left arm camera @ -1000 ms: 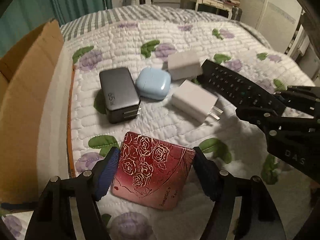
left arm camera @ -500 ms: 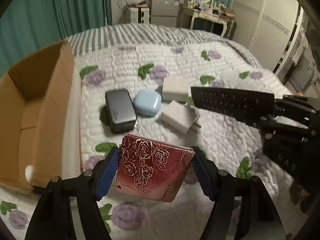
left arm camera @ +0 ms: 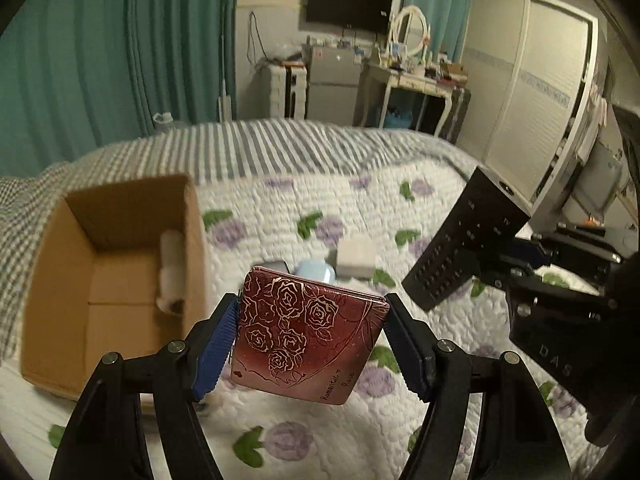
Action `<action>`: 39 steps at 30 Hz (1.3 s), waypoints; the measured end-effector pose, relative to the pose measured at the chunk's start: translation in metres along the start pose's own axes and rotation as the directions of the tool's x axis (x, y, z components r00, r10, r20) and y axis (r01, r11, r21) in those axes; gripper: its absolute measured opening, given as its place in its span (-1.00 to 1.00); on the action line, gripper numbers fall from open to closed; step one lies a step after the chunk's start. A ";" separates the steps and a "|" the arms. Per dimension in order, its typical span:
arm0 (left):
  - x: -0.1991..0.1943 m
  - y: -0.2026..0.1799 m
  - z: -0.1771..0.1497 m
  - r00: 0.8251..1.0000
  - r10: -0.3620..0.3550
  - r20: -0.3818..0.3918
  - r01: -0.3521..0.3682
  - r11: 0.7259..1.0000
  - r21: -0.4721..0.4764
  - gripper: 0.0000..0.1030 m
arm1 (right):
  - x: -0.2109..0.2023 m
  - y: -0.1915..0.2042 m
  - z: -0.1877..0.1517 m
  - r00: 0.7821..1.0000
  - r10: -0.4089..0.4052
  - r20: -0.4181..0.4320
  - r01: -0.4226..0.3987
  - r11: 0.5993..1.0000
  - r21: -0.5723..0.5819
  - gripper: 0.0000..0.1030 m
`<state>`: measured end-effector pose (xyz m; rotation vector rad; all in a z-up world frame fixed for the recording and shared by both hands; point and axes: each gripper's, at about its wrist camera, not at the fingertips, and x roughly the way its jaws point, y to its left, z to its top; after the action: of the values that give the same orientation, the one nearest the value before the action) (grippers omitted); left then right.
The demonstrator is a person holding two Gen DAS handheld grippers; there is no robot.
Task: Organize rigid objects
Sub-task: 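Carry the card case and remote into the box and open both tools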
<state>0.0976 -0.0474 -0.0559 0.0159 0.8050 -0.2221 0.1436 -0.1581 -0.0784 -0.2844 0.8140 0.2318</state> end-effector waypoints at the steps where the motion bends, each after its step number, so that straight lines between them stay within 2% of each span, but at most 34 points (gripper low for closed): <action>1: -0.005 0.004 0.004 1.000 0.003 0.015 -0.003 1.000 -0.004 0.40 | -0.004 0.002 0.003 1.000 0.001 0.009 -0.001 1.000 -0.002 -0.69; 8: -0.034 0.033 0.026 0.995 0.043 0.085 -0.041 0.999 -0.023 0.40 | -0.035 0.020 0.033 0.996 0.037 0.087 -0.035 0.999 -0.024 -0.69; 13: -0.054 0.063 0.038 0.988 0.094 0.122 -0.088 0.995 -0.048 0.40 | -0.054 0.048 0.068 0.985 0.080 0.153 -0.070 0.995 -0.069 -0.69; 20: -0.061 0.116 0.034 0.978 0.179 0.111 -0.167 0.980 -0.110 0.40 | -0.057 0.101 0.110 0.961 0.189 0.199 -0.166 0.978 -0.129 -0.69; 24: -0.048 0.143 0.024 0.978 0.196 0.072 -0.186 0.974 -0.128 0.40 | -0.034 0.133 0.127 0.953 0.249 0.173 -0.224 0.963 -0.149 -0.69; 27: -0.032 0.157 0.016 0.980 0.192 0.044 -0.185 0.973 -0.137 0.40 | -0.009 0.150 0.133 0.954 0.269 0.129 -0.248 0.956 -0.158 -0.69; 34: 0.000 0.178 0.005 0.983 0.183 -0.012 -0.183 0.973 -0.144 0.40 | 0.039 0.168 0.130 0.955 0.293 0.050 -0.284 0.949 -0.140 -0.69; 39: 0.017 0.190 0.004 0.982 0.185 -0.035 -0.188 0.970 -0.154 0.40 | 0.067 0.173 0.140 0.956 0.291 0.043 -0.285 0.952 -0.112 -0.68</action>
<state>0.1502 0.1349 -0.0786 -0.0547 0.8345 0.0200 0.2293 0.0573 -0.0647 -0.2551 0.7840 0.5568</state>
